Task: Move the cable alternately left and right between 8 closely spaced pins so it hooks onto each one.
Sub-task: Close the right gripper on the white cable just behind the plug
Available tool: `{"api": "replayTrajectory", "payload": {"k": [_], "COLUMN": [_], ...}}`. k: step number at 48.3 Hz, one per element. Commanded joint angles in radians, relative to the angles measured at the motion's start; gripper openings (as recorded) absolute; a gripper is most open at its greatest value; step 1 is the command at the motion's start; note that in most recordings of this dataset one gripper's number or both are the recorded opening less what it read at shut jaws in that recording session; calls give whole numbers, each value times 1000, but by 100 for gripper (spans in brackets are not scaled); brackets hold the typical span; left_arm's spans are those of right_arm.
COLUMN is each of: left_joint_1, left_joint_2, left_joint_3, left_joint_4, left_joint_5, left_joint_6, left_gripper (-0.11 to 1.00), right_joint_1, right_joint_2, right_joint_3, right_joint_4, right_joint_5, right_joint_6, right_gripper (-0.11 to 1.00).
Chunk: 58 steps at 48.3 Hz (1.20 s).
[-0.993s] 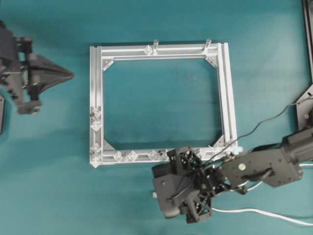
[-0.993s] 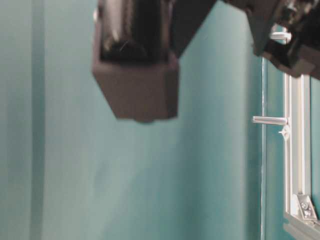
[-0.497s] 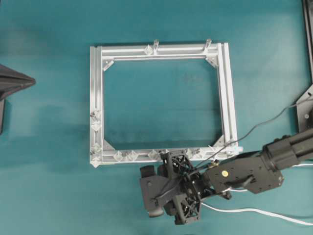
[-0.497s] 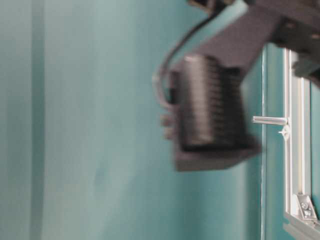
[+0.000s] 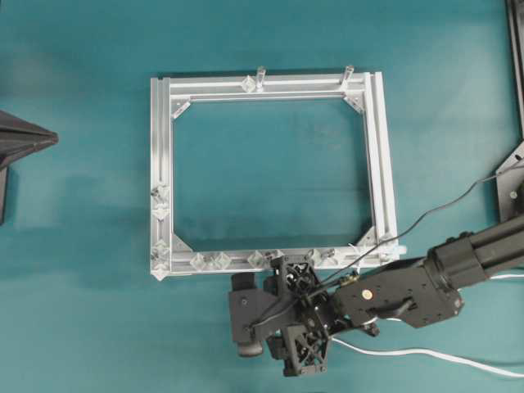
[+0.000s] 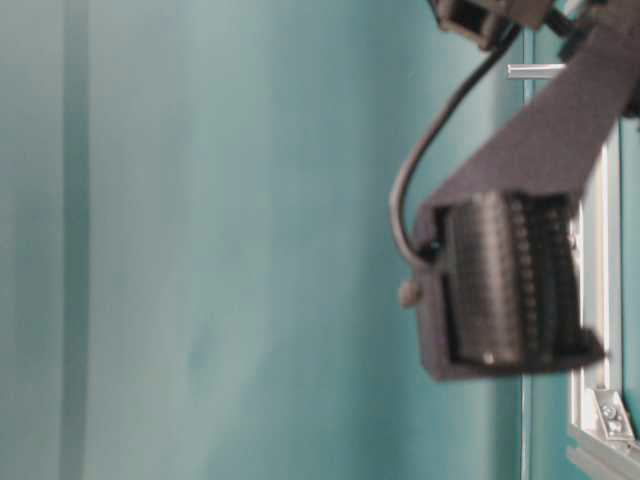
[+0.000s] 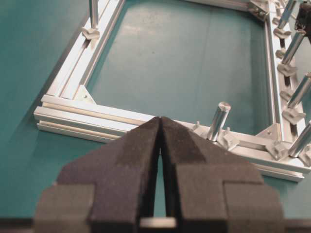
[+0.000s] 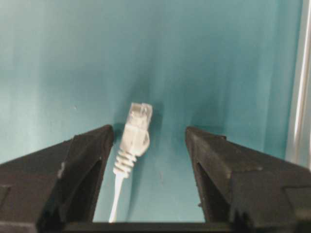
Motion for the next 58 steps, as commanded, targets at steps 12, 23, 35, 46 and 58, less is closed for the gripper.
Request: {"api": "replayTrajectory", "payload": {"k": [12,23,35,46,58], "left_joint_1": [3,3,3,3,3], "left_joint_2": [8,8,8,8,9], "left_joint_3": [-12,-12,-12,-12,-12], "left_joint_4": [2,2,2,2,2], "left_joint_5": [-9,-9,-9,-9,-9], "left_joint_6": [-9,-9,-9,-9,-11], "left_gripper": [1,1,1,1,1], "right_joint_1": [8,17,23,23,25], "right_joint_2": [-12,-14,-23,-84,-163], "right_joint_3": [-28,-34,-75,-94,-91], "right_joint_4": [-3,-3,-3,-3,-3], "right_joint_5": [-3,0,74,155,232], "right_joint_6": [2,2,2,3,54], "right_gripper": [26,19,19,19,19]}}
